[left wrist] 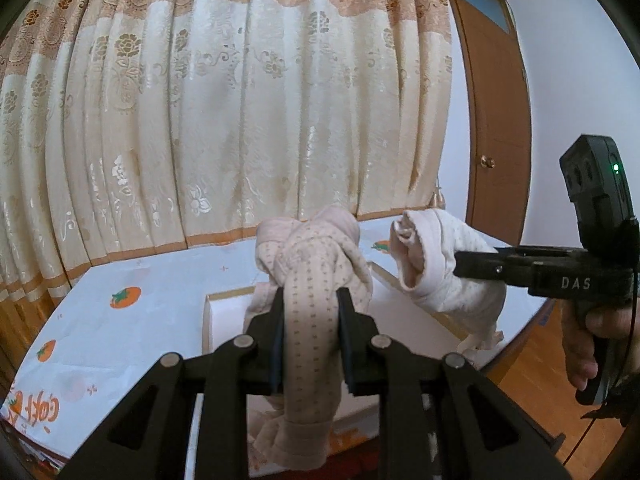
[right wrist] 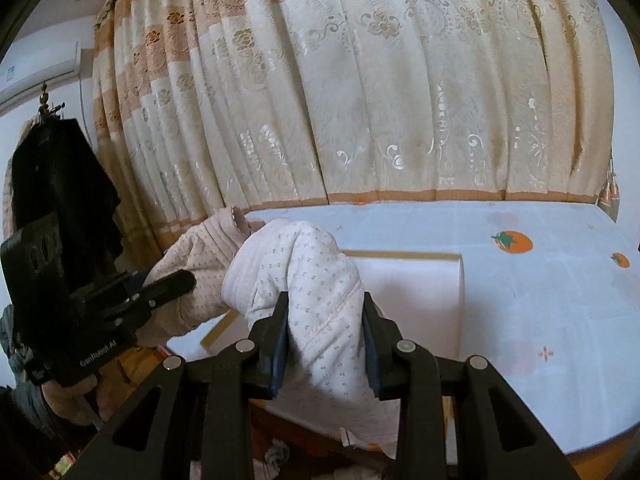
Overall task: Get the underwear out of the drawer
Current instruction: 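Carry both underwear pieces over the tray and lower them inside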
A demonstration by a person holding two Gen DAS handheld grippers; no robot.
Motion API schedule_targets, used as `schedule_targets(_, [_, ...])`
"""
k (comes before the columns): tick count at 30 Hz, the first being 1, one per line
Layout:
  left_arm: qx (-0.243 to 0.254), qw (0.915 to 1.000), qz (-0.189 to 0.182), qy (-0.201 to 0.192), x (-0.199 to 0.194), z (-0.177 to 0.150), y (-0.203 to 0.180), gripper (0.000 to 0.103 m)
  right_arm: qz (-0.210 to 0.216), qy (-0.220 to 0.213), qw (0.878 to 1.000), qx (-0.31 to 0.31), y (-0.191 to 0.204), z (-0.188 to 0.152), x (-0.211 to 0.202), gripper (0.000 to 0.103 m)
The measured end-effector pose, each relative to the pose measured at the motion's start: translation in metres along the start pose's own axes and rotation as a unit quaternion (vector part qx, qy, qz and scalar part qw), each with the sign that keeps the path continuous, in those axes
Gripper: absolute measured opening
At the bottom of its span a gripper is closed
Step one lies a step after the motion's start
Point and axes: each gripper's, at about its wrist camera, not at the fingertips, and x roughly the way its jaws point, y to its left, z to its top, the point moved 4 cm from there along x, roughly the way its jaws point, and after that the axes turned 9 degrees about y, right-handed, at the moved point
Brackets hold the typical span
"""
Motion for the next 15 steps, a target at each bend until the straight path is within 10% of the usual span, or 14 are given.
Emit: schedule_targets(15, [-0.001,0.9989,0.016,0.043,0.069,0.034,0.007,0.021,-0.012,0.023,0.998,0.06,-0.041,0.052,0.06,0.034])
